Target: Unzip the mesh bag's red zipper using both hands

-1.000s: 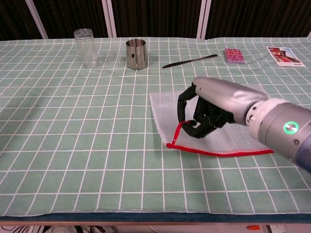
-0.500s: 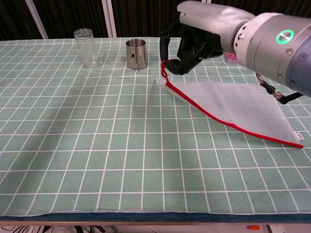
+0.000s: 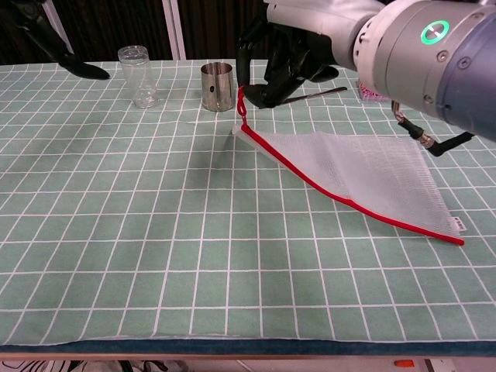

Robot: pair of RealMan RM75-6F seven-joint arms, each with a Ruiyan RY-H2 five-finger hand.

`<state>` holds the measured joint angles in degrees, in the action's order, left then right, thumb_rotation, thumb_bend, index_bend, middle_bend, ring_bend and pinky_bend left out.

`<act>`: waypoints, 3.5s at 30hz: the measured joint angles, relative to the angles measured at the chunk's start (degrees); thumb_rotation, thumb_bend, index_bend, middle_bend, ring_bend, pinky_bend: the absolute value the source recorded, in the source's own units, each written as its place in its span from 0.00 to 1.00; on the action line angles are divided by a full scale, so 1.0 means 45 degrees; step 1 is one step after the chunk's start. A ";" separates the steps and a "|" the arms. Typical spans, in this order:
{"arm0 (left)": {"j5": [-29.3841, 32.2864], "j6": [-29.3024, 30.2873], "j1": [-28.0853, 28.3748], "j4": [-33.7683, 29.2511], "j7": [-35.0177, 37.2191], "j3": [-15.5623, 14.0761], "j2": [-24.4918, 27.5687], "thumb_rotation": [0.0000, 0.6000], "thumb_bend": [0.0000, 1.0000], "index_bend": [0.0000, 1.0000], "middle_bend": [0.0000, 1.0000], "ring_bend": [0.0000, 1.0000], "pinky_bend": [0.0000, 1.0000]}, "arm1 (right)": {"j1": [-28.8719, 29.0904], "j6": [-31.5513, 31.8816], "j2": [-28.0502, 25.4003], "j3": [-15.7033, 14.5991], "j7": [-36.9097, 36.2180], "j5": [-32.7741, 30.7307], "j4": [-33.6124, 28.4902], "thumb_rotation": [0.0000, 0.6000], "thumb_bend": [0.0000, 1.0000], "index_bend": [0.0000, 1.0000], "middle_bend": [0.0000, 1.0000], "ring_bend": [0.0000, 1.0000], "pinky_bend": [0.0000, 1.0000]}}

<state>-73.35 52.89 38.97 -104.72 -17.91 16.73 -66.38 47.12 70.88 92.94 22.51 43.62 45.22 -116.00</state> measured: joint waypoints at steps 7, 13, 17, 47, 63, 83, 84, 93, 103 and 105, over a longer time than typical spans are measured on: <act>0.0908 -0.0922 0.1072 0.0080 -0.0380 -0.0131 -0.0897 1.00 0.21 0.37 0.03 0.00 0.00 | 0.0373 0.0182 -0.0012 0.0052 -0.0035 -0.0179 -0.0015 1.00 0.60 0.65 1.00 1.00 0.96; 0.1130 -0.1150 0.1534 0.0164 -0.0589 -0.0379 -0.1456 1.00 0.23 0.40 0.03 0.00 0.00 | 0.0577 0.0375 -0.0027 0.0071 -0.0011 -0.0328 -0.0081 1.00 0.60 0.65 1.00 1.00 0.96; 0.1284 -0.1144 0.1752 0.0345 -0.0639 -0.0513 -0.1857 1.00 0.24 0.40 0.03 0.00 0.00 | 0.0667 0.0497 -0.0047 -0.0014 -0.0026 -0.0404 -0.0130 1.00 0.61 0.66 1.00 1.00 0.96; 0.2201 -0.0412 0.2800 0.1138 -0.0813 -0.0882 -0.3893 1.00 0.36 0.49 0.06 0.00 0.00 | 0.0822 0.0970 -0.0522 -0.0448 -0.0671 -0.0461 -0.0399 1.00 0.61 0.66 1.00 1.00 0.96; 0.2198 -0.0094 0.2977 0.1123 -0.0702 -0.0974 -0.4231 1.00 0.39 0.51 0.07 0.00 0.00 | 0.0901 0.1153 -0.0629 -0.0581 -0.0817 -0.0445 -0.0568 1.00 0.61 0.66 1.00 1.00 0.96; 0.2430 0.0140 0.3095 0.1343 -0.0713 -0.1038 -0.4349 1.00 0.40 0.53 0.07 0.00 0.00 | 0.0911 0.1308 -0.0778 -0.0677 -0.0984 -0.0462 -0.0664 1.00 0.61 0.66 1.00 1.00 0.96; 0.2445 0.0134 0.3105 0.1339 -0.0698 -0.1034 -0.4349 1.00 0.40 0.54 0.07 0.00 0.00 | 0.0916 0.1312 -0.0780 -0.0684 -0.0983 -0.0457 -0.0667 1.00 0.61 0.66 1.00 1.00 0.96; 0.2432 0.0173 0.3146 0.1380 -0.0662 -0.1094 -0.4468 1.00 0.41 0.56 0.08 0.00 0.00 | 0.0978 0.1333 -0.0725 -0.0776 -0.0943 -0.0447 -0.0720 1.00 0.61 0.66 1.00 1.00 0.96; 0.2448 0.0334 0.3143 0.1481 -0.0509 -0.1035 -0.4586 1.00 0.42 0.59 0.10 0.00 0.00 | 0.1000 0.1398 -0.0670 -0.0867 -0.0936 -0.0422 -0.0727 1.00 0.61 0.66 1.00 1.00 0.96; 0.2411 0.0439 0.3123 0.1508 -0.0450 -0.1003 -0.4640 1.00 0.42 0.59 0.10 0.00 0.00 | 0.0998 0.1420 -0.0665 -0.0879 -0.0937 -0.0404 -0.0728 1.00 0.61 0.66 1.00 1.00 0.96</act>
<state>-62.50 54.87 53.03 -97.94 -19.94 12.22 -87.26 51.61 77.27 89.94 18.56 39.41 43.40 -119.27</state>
